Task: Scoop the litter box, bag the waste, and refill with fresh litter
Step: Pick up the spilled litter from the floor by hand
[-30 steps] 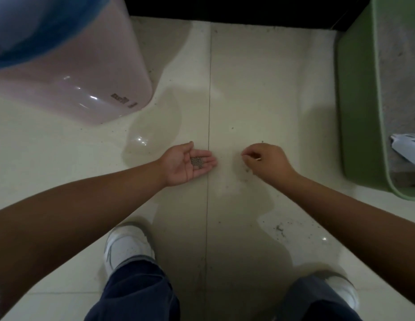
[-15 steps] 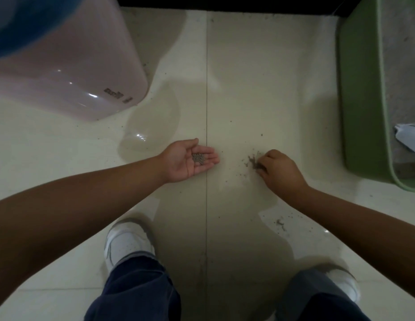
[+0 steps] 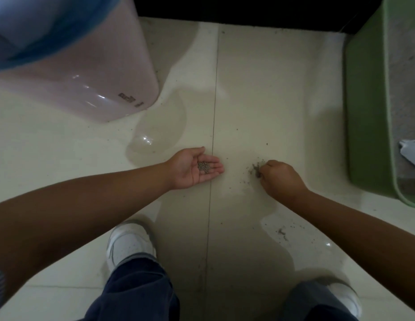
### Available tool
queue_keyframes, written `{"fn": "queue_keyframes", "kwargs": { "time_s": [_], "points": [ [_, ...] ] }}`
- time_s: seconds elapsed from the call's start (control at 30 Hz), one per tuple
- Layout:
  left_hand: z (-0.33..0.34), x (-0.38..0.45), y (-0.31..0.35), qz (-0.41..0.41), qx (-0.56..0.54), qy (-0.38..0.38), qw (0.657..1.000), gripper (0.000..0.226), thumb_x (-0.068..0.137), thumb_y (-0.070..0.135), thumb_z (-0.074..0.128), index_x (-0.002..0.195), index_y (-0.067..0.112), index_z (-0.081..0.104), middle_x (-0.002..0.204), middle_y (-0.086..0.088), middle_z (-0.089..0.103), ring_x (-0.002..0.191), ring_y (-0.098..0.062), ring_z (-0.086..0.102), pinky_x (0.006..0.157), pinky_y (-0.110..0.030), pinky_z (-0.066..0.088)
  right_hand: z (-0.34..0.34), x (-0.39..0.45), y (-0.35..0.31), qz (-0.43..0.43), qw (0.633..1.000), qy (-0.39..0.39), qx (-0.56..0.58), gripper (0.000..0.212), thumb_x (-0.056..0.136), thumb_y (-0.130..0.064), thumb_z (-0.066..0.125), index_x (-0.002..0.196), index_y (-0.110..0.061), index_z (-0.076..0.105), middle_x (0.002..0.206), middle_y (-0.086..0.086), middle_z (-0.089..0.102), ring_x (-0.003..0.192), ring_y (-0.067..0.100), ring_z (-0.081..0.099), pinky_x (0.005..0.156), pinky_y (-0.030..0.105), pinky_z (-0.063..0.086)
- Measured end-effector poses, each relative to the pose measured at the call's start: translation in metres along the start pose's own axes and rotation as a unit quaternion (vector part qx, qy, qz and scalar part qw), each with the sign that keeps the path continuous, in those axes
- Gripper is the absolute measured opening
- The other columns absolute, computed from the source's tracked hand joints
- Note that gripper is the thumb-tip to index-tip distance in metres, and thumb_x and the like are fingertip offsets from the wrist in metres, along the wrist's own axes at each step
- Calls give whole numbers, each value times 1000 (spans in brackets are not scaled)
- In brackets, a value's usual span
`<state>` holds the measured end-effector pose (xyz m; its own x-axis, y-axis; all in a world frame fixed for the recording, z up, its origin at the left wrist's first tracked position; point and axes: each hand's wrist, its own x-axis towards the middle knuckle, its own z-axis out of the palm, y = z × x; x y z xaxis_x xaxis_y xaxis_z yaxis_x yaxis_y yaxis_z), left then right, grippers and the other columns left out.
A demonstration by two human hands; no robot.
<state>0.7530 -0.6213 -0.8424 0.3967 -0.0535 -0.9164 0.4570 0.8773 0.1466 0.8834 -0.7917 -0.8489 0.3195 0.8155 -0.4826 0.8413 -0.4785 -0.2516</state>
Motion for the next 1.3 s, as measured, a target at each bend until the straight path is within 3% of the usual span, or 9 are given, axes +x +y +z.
{"fn": "queue_keyframes", "kwargs": {
  "time_s": [0.13,0.27,0.37,0.47,0.57,0.73,1.0,1.1,1.3],
  "points": [
    [3,-2,-1,-1,-4,12,1000,47,101,25,27,82,-8,56,59,-19,68,85,-30,58,94,-34,44,-12,2,-12,90,996,0,17,12,84,-4,57,76,0,65,69,16,58,69,29,58,54,23,36],
    [5,0,-4,-10,-10,17,1000,48,102,24,25,82,-8,55,57,-18,67,116,-34,49,94,-36,39,-29,4,-23,183,945,52,268,13,83,-4,58,78,2,67,62,9,61,58,12,60,59,20,48],
    [9,1,-9,-11,-22,11,1000,47,102,22,24,82,-8,55,67,-20,66,117,-34,50,94,-36,39,-53,1,-43,155,870,-17,469,9,83,0,63,90,-3,67,59,2,61,38,-4,57,46,7,49],
    [11,2,-11,-3,-31,-7,999,48,102,20,25,79,-8,56,65,-20,66,87,-29,61,98,-35,40,-60,4,-36,136,911,-15,389,5,86,-4,61,86,-6,65,59,-1,60,38,-3,57,43,10,47],
    [6,8,-8,13,-46,-18,999,63,101,17,29,57,-7,67,52,-16,66,54,-23,68,71,-27,57,-54,10,-12,178,954,34,238,19,86,-7,57,98,1,69,82,10,71,76,20,67,69,21,49],
    [0,7,-3,30,-36,-14,999,66,100,16,31,50,-5,67,53,-16,66,47,-21,68,49,-25,56,-30,7,4,136,988,-8,70,41,84,-22,64,120,-3,59,120,16,56,111,28,52,90,26,39],
    [1,6,-4,22,-35,-12,999,60,100,16,31,58,-7,66,54,-16,66,48,-21,68,50,-26,56,-1,2,-7,73,994,28,76,24,84,-6,61,103,7,65,104,22,59,97,33,56,80,27,40],
    [1,8,-4,17,-34,-15,999,59,100,16,31,59,-7,67,55,-17,66,50,-22,68,52,-26,56,5,-2,-3,6,995,77,59,2,67,7,68,69,8,69,69,21,64,62,35,64,59,30,53],
    [5,5,-4,12,-31,-5,999,42,100,15,30,77,-7,57,54,-16,66,49,-21,68,52,-25,56,1,5,2,-41,999,0,-21,35,23,12,85,45,-4,64,46,8,58,36,24,56,34,15,42]
  ]
}}
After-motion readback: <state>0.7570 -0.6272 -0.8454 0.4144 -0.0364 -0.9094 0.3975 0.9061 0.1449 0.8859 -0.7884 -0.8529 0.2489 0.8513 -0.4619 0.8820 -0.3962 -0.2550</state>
